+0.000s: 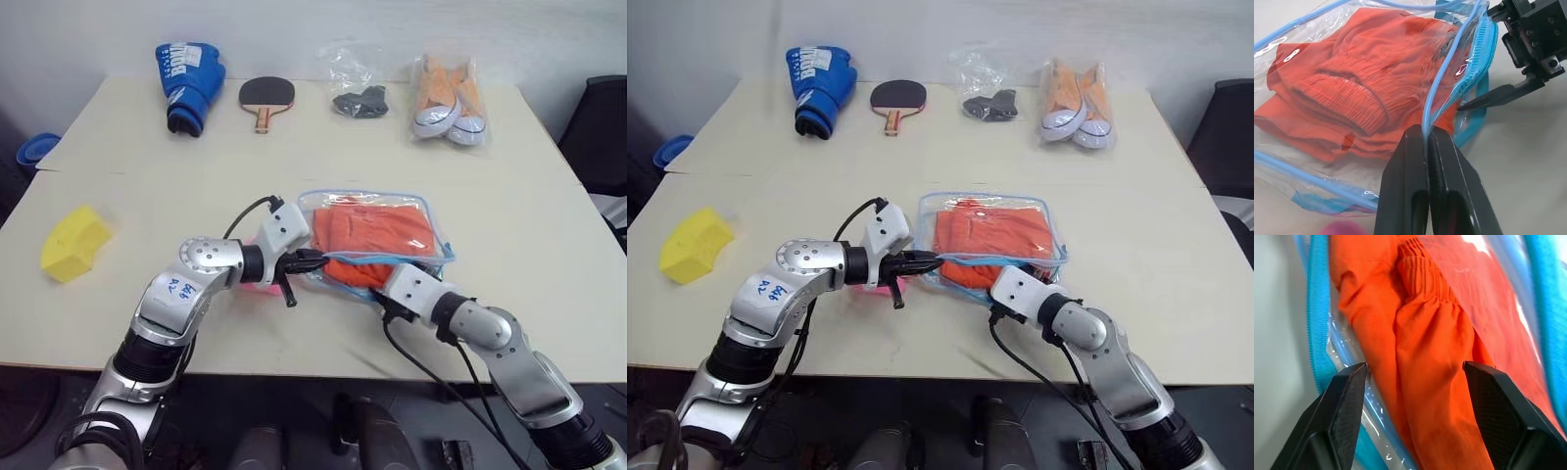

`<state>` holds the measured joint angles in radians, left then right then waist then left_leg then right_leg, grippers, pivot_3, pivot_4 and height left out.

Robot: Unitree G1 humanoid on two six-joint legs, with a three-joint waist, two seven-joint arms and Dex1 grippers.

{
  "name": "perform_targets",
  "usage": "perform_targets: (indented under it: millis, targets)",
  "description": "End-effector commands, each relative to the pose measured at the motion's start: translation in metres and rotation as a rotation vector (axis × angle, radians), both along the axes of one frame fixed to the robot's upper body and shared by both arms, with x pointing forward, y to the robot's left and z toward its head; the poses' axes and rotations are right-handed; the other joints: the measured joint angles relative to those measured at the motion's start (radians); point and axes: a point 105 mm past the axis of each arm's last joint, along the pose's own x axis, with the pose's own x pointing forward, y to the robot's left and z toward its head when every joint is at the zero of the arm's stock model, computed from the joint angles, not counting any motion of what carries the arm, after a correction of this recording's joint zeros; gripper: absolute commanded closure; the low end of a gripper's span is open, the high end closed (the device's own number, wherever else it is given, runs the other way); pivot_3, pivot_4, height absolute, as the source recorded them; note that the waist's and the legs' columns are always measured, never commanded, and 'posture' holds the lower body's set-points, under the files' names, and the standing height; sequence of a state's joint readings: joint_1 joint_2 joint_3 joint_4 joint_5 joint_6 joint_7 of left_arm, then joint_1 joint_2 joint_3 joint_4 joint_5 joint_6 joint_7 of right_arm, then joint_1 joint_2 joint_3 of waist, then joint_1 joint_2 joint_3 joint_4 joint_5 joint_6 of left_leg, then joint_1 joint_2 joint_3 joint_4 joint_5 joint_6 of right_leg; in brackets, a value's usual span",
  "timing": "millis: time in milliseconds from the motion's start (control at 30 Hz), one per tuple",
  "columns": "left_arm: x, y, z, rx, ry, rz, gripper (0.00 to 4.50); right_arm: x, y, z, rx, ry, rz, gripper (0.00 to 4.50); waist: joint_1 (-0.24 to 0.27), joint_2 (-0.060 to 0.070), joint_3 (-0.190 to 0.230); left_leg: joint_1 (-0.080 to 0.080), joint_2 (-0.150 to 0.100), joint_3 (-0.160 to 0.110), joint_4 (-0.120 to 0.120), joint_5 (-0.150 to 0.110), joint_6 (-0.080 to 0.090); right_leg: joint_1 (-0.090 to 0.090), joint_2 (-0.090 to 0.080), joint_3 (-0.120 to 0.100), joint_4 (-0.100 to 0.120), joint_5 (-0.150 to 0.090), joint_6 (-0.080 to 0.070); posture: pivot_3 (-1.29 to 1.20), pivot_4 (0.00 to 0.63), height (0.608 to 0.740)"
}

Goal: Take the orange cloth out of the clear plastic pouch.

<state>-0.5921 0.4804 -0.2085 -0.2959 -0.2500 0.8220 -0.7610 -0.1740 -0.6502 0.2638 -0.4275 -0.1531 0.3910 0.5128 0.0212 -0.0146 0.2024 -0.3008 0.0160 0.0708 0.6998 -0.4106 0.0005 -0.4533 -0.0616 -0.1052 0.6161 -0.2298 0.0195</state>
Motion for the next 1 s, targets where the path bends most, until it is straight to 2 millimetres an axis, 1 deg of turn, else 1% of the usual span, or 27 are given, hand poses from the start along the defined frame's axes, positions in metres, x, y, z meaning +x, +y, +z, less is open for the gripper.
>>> perform_targets:
  millis: [33, 100, 367, 500, 567, 633, 733, 900, 1000]
  targets:
    - [-0.002, -0.005, 0.007, -0.020, -0.038, -0.025, 4.50, 0.004, 0.000, 0.007, -0.091, -0.054, 0.019, 1.28, -0.001, 0.000, 0.000, 0.000, 0.000, 0.000, 0.000, 0.000, 0.000, 0.000, 0.000, 0.000, 0.000, 0.000, 0.000, 0.00, 0.150, 0.740]
    - [-0.002, -0.005, 0.008, -0.021, -0.040, -0.026, 4.50, 0.007, 0.001, 0.007, -0.145, -0.062, 0.019, 1.28, -0.001, 0.000, 0.000, 0.000, 0.000, 0.000, 0.000, 0.000, 0.000, 0.000, 0.000, 0.000, 0.000, 0.000, 0.000, 0.00, 0.150, 0.740]
    - [-0.003, -0.007, 0.009, -0.024, -0.043, -0.027, 4.50, 0.013, -0.003, 0.006, -0.265, -0.047, -0.012, 1.28, 0.000, 0.000, 0.000, 0.000, 0.000, 0.000, 0.000, 0.000, 0.000, 0.000, 0.000, 0.000, 0.000, 0.000, 0.000, 0.00, 0.150, 0.740]
    - [-0.001, -0.006, 0.009, -0.028, -0.043, -0.021, 4.50, 0.017, -0.014, 0.004, -0.322, -0.061, -0.076, 1.28, 0.000, 0.000, 0.000, 0.000, 0.000, -0.001, 0.000, 0.000, 0.000, 0.000, 0.000, 0.000, 0.000, 0.000, 0.000, 0.00, 0.150, 0.740]
    - [-0.001, -0.007, 0.009, -0.030, -0.043, -0.020, 4.50, 0.018, -0.018, -0.002, -0.331, -0.054, -0.105, 1.28, 0.001, 0.000, 0.000, 0.000, 0.000, -0.001, 0.000, 0.000, 0.000, 0.001, 0.000, 0.000, 0.000, 0.000, 0.000, 0.00, 0.150, 0.740]
    - [-0.001, -0.007, 0.009, -0.032, -0.042, -0.018, 4.50, 0.021, -0.020, -0.011, -0.313, -0.041, -0.144, 1.28, 0.001, 0.000, 0.000, 0.000, 0.000, -0.001, 0.000, 0.000, 0.000, 0.001, 0.000, -0.001, -0.001, 0.000, 0.000, 0.00, 0.150, 0.740]
    - [0.000, -0.008, 0.009, -0.034, -0.041, -0.018, 4.50, 0.028, -0.022, -0.017, -0.296, -0.056, -0.195, 1.28, -0.001, 0.000, 0.000, 0.002, 0.000, -0.002, 0.000, 0.000, 0.000, 0.004, 0.000, -0.001, -0.001, 0.000, 0.000, 0.00, 0.150, 0.740]
    - [0.001, -0.009, 0.009, -0.035, -0.042, -0.020, 4.50, 0.037, -0.018, -0.010, -0.198, -0.099, -0.254, 1.28, -0.008, -0.001, -0.001, 0.003, 0.000, -0.002, 0.000, 0.000, -0.001, 0.005, 0.000, -0.001, -0.001, 0.000, 0.000, 0.00, 0.150, 0.740]
    - [0.002, -0.009, 0.009, -0.035, -0.043, -0.020, 4.50, 0.039, -0.015, -0.009, -0.210, -0.127, -0.243, 1.28, -0.012, -0.001, -0.001, 0.003, 0.000, -0.003, 0.000, 0.000, -0.001, 0.005, -0.001, -0.001, -0.001, 0.000, 0.000, 0.00, 0.150, 0.740]
